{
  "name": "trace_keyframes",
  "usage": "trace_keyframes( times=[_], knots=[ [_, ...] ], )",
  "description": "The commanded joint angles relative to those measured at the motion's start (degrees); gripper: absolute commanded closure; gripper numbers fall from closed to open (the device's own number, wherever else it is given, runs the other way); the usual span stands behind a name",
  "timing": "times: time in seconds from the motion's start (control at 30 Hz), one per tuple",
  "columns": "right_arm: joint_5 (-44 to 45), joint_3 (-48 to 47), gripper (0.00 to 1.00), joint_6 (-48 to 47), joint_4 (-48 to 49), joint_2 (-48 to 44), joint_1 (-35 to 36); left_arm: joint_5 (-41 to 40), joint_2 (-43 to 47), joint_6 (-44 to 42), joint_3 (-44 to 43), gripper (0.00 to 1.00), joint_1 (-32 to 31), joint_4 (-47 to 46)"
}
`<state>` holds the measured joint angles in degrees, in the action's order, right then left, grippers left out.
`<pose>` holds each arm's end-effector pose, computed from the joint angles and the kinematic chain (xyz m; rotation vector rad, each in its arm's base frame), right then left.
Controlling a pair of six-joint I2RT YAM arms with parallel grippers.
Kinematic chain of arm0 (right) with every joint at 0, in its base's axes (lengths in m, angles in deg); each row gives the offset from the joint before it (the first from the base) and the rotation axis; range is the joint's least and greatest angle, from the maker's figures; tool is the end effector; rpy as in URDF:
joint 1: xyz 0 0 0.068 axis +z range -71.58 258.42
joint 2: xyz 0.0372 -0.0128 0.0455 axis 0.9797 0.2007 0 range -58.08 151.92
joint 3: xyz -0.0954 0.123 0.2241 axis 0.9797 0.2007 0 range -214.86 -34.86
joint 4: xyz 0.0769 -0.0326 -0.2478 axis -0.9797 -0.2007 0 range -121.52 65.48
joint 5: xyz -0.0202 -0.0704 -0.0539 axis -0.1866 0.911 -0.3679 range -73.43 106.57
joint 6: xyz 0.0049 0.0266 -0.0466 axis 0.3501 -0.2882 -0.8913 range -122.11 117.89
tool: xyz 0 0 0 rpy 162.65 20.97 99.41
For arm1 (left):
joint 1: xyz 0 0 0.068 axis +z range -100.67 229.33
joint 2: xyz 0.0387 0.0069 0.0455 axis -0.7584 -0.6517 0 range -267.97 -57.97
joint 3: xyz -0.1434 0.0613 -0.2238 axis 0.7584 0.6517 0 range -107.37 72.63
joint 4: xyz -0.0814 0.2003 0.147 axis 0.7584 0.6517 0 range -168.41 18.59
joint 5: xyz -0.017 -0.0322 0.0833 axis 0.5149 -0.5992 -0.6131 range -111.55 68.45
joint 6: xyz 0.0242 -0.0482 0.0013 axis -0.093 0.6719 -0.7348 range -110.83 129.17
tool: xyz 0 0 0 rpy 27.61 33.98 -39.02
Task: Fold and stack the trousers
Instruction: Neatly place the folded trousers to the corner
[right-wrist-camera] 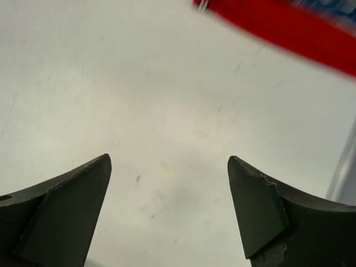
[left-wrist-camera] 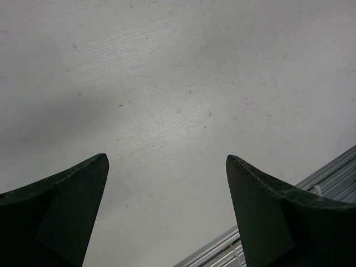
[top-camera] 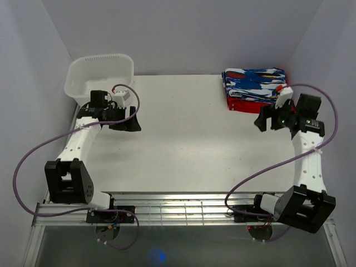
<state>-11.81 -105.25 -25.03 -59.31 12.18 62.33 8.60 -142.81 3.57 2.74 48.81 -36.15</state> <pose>0.2568 -0.0565 0.3628 -0.3989 2.0591 0.1314 0.3049 -0.0207 0.2830 0.3287 2.4655 -0.6349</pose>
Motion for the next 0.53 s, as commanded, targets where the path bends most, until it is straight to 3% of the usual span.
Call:
trace_keyframes(
  times=[0.0, 0.2, 0.5],
  knots=[
    [-4.1, 13.6, 0.1, -0.9, -4.3, -5.6, 0.2, -3.9, 7.0, -3.1, 5.7, 0.02, 0.4, -0.6],
    [-3.0, 24.1, 0.1, -3.3, -4.9, -15.5, 0.9, -4.3, 15.1, -3.4, 12.6, 0.02, 0.4, -0.3],
    [-3.2, 23.1, 0.1, -3.5, -6.3, -15.3, 1.7, -4.6, 19.9, -2.3, 14.4, 0.02, 0.4, -0.2]
  ],
)
